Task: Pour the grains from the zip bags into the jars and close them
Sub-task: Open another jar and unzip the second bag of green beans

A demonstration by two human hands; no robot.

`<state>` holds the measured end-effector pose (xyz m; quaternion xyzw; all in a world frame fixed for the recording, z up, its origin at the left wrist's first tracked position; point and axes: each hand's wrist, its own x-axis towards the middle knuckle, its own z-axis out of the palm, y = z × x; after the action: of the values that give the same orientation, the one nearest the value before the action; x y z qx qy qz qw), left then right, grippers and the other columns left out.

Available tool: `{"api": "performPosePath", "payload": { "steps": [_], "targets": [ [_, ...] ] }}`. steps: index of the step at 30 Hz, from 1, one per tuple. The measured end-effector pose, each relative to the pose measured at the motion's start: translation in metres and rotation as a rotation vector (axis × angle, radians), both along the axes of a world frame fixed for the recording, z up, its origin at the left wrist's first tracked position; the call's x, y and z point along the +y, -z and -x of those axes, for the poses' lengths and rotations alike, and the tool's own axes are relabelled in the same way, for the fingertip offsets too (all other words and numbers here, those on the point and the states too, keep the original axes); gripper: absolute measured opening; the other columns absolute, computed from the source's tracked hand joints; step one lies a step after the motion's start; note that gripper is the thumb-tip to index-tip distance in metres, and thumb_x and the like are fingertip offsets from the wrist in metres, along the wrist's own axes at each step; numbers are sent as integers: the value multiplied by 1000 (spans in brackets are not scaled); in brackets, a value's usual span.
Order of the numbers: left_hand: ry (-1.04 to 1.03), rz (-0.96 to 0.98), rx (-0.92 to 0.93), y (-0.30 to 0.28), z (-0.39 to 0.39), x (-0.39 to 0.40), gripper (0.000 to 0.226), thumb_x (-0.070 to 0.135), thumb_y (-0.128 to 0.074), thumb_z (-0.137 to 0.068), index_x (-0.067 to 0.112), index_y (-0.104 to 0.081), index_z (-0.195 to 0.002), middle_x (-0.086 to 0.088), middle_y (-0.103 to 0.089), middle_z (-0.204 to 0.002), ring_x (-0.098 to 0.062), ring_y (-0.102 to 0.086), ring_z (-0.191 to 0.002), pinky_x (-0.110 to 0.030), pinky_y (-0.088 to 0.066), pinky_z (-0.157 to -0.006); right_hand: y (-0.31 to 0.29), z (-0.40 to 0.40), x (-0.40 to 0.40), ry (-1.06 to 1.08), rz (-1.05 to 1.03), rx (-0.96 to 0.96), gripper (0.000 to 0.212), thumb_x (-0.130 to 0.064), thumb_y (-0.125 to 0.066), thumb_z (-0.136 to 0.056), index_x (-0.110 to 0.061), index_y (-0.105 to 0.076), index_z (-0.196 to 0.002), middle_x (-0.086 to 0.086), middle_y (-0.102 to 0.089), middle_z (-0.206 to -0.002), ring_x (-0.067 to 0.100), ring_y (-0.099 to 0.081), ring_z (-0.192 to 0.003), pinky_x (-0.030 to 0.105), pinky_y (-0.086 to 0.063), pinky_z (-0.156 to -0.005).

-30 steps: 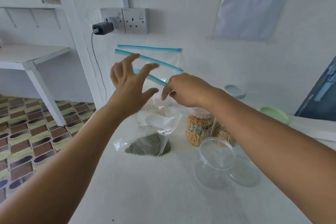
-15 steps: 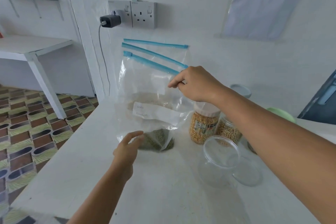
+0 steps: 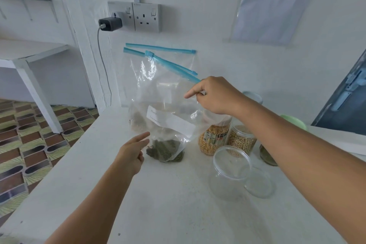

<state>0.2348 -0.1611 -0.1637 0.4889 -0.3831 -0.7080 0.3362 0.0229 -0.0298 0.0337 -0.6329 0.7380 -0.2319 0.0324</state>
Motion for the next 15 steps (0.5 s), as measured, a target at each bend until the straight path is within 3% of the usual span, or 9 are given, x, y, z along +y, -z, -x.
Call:
{"api": "performPosePath", "payload": {
  "steps": [1,3,4,7,10,12,15],
  "targets": [
    [-33,51,-25,-2,-2,-1,29,5,-69,-97,30,-81,-107,2,-64,-125,-19,-61,-88,-26,-51,-84,-1,1,2,6,14,-12,35,-9,-54,-104,-27,-78,-121,-3,-72,-130,-18,-53,-50,3,-39,-52],
    [-109,178,-19,-10,-10,-2,29,5,-69,-97,30,-82,-102,8,-68,-122,-30,-56,-132,-40,-41,-113,-3,7,5,21,60,-50,33,-8,-56,-102,-25,-79,-120,-5,-76,-121,-20,-53,-52,1,-38,-54],
    [-134,236,14,-15,-15,-3,27,6,-69,-98,30,-82,-100,12,-69,-117,-25,-54,-135,-40,-36,-117,-4,11,6,32,82,-73,32,-9,-57,-102,-25,-79,-119,-6,-77,-117,-17,-55,-53,1,-39,-54],
    [-96,334,116,-17,-28,-7,20,8,-71,-97,24,-81,-103,13,-73,-115,-7,-58,-123,-32,-33,-111,-3,20,9,53,79,-132,31,-10,-59,-100,-26,-80,-116,-8,-78,-113,-6,-57,-50,5,-39,-51],
    [28,302,164,-5,-34,-8,25,6,-67,-98,15,-77,-120,0,-73,-110,-17,-62,-104,-34,-42,-102,8,20,9,56,53,-153,28,-13,-62,-100,-29,-81,-114,-9,-78,-112,0,-58,-51,8,-41,-50],
    [109,237,183,1,-34,-9,28,6,-65,-99,16,-77,-123,-5,-71,-109,-24,-61,-96,-36,-43,-95,13,19,9,58,47,-168,23,-20,-67,-99,-32,-80,-113,-11,-77,-112,5,-70,-76,10,-47,-62],
    [173,246,155,3,-32,-11,27,7,-67,-98,23,-82,-114,-3,-68,-100,-19,-53,-85,-31,-39,-83,13,20,13,34,1,-188,24,-24,-74,-96,-36,-79,-116,-14,-75,-112,0,-66,-104,15,-45,-86]
  ]
}}
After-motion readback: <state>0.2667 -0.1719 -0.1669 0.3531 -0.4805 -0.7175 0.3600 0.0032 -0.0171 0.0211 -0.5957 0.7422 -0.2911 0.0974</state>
